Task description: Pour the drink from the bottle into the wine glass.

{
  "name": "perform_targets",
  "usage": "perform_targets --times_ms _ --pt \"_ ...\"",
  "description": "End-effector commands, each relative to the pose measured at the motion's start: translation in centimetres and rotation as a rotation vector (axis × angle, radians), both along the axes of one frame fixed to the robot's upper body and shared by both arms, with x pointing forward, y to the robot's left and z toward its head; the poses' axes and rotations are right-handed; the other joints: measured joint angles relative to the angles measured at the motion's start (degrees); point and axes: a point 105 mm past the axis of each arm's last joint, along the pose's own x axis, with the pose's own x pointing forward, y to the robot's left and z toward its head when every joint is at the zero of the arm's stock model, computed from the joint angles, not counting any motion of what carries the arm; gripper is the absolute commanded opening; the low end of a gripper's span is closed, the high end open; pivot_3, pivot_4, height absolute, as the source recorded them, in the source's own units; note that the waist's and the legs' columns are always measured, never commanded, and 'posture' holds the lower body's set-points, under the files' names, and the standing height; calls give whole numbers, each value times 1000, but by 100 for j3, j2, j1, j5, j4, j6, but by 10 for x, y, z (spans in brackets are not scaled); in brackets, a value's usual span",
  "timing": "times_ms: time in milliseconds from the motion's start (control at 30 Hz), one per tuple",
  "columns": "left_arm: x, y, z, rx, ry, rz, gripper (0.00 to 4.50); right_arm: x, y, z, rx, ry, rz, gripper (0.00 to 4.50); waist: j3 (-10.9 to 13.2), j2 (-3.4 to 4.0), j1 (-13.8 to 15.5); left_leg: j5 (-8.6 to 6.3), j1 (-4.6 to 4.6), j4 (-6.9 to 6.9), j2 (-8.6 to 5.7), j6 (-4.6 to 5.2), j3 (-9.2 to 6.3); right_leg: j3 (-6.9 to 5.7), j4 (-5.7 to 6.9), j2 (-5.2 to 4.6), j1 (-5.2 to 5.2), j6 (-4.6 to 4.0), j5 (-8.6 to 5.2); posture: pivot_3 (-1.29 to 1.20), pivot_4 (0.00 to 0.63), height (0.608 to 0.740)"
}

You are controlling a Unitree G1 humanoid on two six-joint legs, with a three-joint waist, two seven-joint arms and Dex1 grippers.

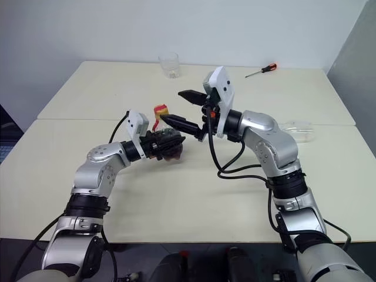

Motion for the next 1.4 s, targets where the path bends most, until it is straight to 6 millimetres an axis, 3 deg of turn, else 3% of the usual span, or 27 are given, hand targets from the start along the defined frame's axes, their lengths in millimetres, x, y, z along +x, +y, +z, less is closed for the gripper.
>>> perform_targets --times_ms 33,200,400,800,900,1133,1167,1400 --pt "-7 -11 16 -11 -60 -80 1821 -5 8 3 -42 -24 37 4500 0 0 1 0 0 0 0 0 0 0 0 0 0 0 0 0 150 740" --pt "-12 -21 14 1 -55 -143 1821 3 14 -5 -71 12 31 4500 0 0 0 0 0 0 0 0 0 0 0 0 -1 0 0 0 150 740" --pt "-16 -31 15 5 -58 -197 1821 13 20 -2 -50 53 9 4500 1 2 0 0 0 -1 0 0 1 0 1 1 -3 0 0 0 150 740" --pt "-18 -34 17 7 -56 -220 1820 10 27 -2 -51 87 41 4500 2 2 0 0 -1 -1 1 0 0 0 0 0 -3 0 0 0 150 740" --pt "-18 -35 19 4 -57 -222 1817 11 26 -6 -64 86 34 3953 2 3 -1 0 -2 -1 0 0 0 0 0 0 -3 0 0 0 150 740" --pt "-19 -35 20 6 -58 -225 1814 15 25 -7 -56 93 20 1430 2 3 -1 0 -2 -1 0 0 0 0 0 0 -3 0 0 0 150 740" --pt "-20 -35 20 6 -58 -227 1810 14 25 -7 -52 94 22 1264 2 3 -2 0 -2 -1 0 0 1 1 0 0 -4 0 0 0 150 740" --pt "-27 -38 23 0 -58 -246 1406 8 27 -4 -35 89 79 1272 2 4 -1 0 -3 -2 1 0 0 1 -1 0 -4 0 0 0 150 740"
